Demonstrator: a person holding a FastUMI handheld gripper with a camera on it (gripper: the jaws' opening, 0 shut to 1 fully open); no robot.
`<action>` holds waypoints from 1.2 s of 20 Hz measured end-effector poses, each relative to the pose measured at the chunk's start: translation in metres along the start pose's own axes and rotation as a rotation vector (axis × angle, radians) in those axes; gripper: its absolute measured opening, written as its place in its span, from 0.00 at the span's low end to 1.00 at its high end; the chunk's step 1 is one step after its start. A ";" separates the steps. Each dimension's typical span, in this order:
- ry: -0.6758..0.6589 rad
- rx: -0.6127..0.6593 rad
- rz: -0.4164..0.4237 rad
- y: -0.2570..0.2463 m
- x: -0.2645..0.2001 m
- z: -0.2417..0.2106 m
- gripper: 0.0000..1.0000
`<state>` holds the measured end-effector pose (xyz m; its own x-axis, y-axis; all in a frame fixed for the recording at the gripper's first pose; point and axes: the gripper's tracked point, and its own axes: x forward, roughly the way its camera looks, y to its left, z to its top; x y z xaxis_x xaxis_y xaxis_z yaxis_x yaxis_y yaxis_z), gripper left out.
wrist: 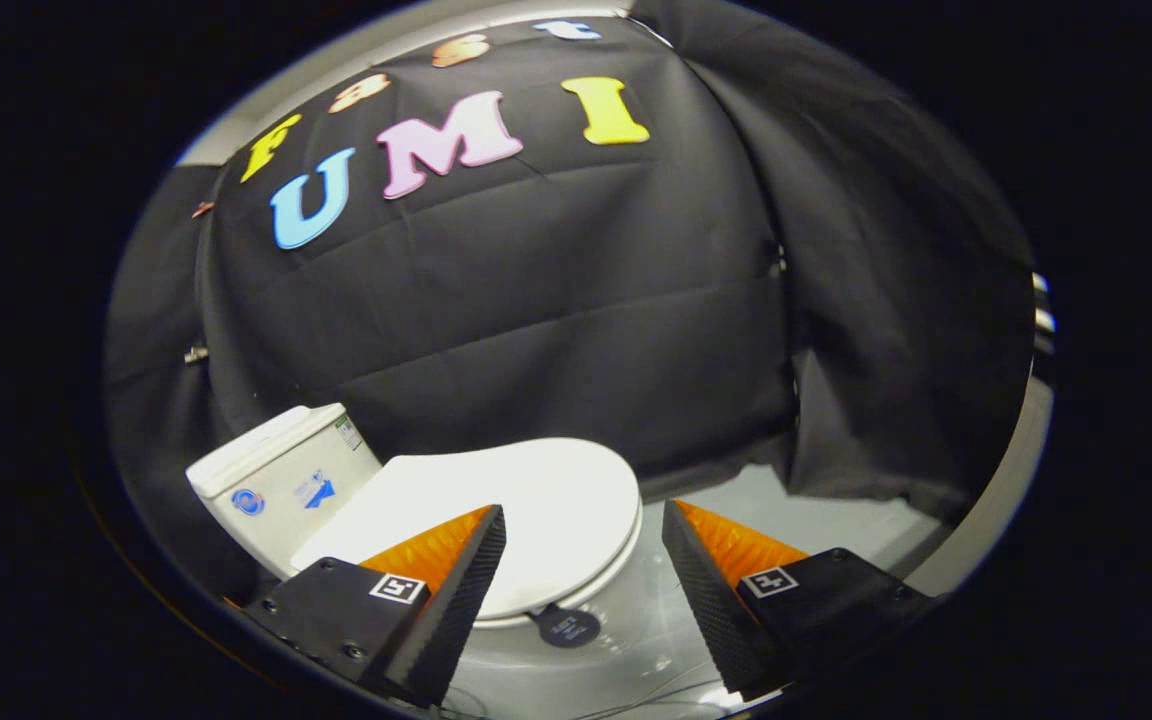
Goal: Open the toilet lid.
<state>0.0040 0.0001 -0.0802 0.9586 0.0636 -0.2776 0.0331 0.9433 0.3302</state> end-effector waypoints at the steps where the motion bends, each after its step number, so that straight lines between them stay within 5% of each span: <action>1: 0.028 0.054 -0.008 -0.003 0.002 -0.007 0.99; 8: 0.203 0.298 -0.027 -0.010 0.005 -0.058 0.99; 17: 0.369 0.806 0.021 -0.006 0.010 -0.101 0.95; 19: 0.357 0.890 0.028 -0.009 0.015 -0.103 0.77; 22: 0.383 0.971 0.059 -0.002 0.016 -0.110 0.75; 23: 0.378 0.973 0.046 -0.006 0.019 -0.115 0.63; 24: 0.378 0.989 0.047 -0.007 0.021 -0.114 0.63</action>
<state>-0.0080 0.0319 -0.1913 0.8200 0.3512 -0.4520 0.3769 0.2632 0.8881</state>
